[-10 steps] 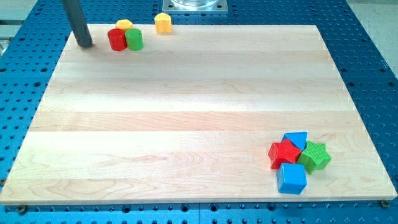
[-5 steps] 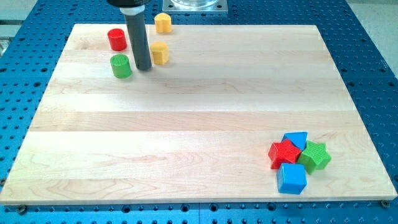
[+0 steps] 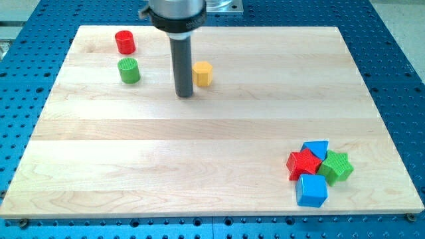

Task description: Move yellow hexagon into the triangle

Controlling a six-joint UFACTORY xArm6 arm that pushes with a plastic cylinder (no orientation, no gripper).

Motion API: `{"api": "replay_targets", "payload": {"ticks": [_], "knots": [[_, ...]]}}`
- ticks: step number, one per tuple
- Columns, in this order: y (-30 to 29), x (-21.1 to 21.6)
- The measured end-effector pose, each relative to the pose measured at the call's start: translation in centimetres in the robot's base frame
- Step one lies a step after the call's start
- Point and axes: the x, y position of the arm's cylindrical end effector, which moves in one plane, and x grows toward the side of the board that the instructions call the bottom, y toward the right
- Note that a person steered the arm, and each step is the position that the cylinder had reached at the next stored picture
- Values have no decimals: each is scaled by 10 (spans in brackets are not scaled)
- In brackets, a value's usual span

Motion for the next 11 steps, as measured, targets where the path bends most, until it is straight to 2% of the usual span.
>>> {"api": "replay_targets", "payload": {"ticks": [1,2,3,4,5,6,7,8,9,11], "knots": [[4,-39],[45,-40],[114,1],[137,26],[126,35],[169,62],[167,91],[167,49],[202,35],[218,120]]}}
